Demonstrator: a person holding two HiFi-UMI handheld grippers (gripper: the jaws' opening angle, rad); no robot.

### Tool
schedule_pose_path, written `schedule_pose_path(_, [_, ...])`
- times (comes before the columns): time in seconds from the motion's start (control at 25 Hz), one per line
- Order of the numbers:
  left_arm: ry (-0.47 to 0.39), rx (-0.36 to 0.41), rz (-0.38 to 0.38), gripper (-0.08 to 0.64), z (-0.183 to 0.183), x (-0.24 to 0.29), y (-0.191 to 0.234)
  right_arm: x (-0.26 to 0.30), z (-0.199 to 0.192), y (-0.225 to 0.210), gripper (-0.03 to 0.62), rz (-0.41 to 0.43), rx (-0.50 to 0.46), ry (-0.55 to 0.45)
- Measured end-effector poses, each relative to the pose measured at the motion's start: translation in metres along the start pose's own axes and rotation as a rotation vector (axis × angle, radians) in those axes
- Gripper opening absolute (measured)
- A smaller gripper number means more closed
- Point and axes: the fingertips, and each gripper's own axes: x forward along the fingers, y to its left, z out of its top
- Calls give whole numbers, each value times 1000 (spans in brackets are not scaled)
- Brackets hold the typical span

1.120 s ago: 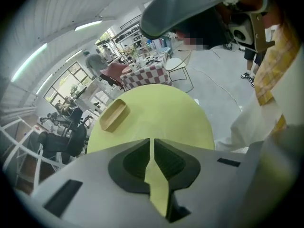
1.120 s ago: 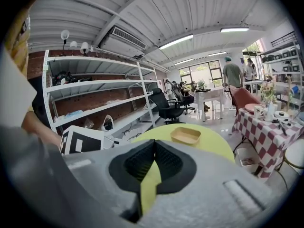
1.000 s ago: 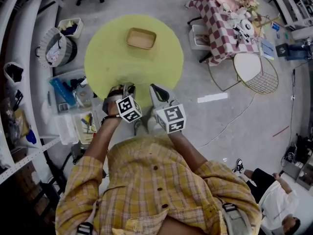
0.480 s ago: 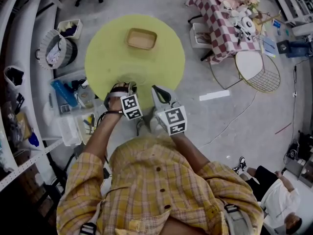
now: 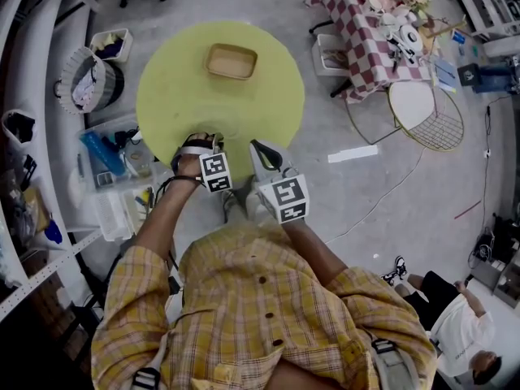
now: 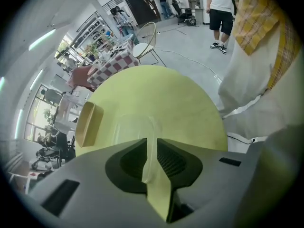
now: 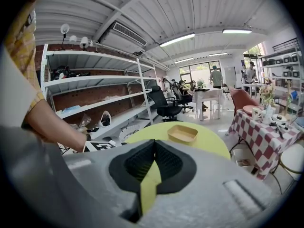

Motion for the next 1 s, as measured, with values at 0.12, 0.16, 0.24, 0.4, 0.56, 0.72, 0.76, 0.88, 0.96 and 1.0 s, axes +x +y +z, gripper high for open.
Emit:
schedule_pose_path(0.12, [-1,7,-9,48,-1,6,1,2,-1,0,-2,2,0,3])
schedule_pose_path(0.16, [0,11,-13,48,-1,9,1,2,-1,-1,-2,3,1,4])
schedule_pose_path(0.24, [4,22,-21,48,-1,13,1,2,-2,-2,-2,3,3,7])
schedule_pose_path(0.4, [10,35,-31,48,-2,20,0,3,-3,-3,-2,1,3,8])
schedule_pose_path(0.56, [21,38,-35,47,-4,28,0,3,-5,-6,-2,0,4,10])
schedule_pose_path(0.72, [29,40,-38,48,-6,33,-2,2,-5,-10,-2,-4,5,17])
schedule_pose_path(0.76, [30,39,-44,47,-7,34,-3,2,-4,-11,-2,-6,7,17])
schedule_pose_path(0.88, [35,46,-63,46,-7,38,-6,2,-4,-12,-2,-10,6,18])
schedule_pose_path(0.96, [37,54,-71,47,-6,41,-7,2,-5,-13,-2,-11,4,20])
schedule_pose_path(1.0, [38,56,-73,46,-6,42,-7,2,-5,-13,-2,-11,3,20])
